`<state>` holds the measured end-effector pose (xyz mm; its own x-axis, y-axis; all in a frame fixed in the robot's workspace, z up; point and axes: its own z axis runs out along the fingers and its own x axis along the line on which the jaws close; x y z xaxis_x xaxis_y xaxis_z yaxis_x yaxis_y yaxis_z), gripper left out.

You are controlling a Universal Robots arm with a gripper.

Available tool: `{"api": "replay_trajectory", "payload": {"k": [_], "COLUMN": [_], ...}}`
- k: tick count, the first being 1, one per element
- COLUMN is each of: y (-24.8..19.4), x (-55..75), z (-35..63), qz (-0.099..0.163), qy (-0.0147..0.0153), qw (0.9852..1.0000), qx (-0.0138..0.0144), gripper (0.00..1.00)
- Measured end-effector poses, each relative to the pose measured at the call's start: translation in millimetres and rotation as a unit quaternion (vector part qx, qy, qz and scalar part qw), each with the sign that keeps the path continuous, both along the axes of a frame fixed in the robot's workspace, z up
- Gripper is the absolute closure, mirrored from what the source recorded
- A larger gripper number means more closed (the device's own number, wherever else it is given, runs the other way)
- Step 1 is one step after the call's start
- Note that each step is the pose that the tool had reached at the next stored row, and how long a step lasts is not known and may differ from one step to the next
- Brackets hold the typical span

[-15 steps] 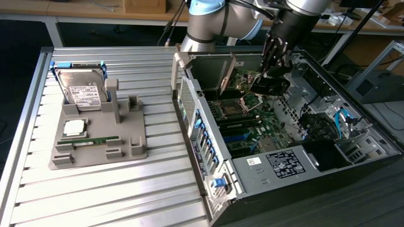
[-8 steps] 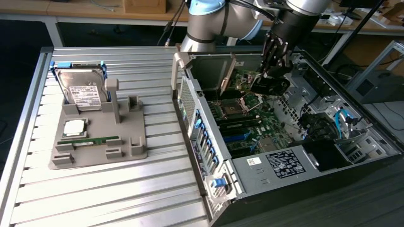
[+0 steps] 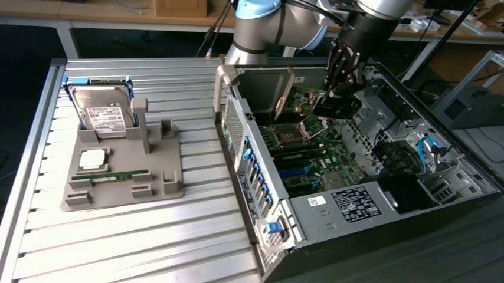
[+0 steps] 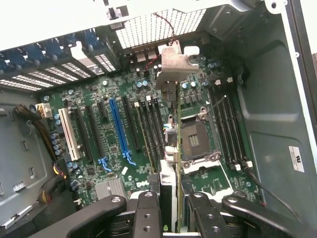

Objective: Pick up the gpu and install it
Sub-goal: 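Insert the gpu into the slot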

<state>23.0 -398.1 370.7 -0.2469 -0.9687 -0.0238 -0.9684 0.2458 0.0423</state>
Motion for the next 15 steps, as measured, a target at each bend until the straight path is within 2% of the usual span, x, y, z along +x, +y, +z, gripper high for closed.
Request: {"api": "replay_trajectory", "payload": {"k": [11,15], "y": [0.0,0.0], "x": [0.5,1.1], "z": [-0.1,-0.4], "qz": [0.015,0.032], "qy": [0.0000,0.0000], "qw": [0.9999,0.9995], "qx": [-0.0001,0.0000], "gripper": [0.73,0.73]}}
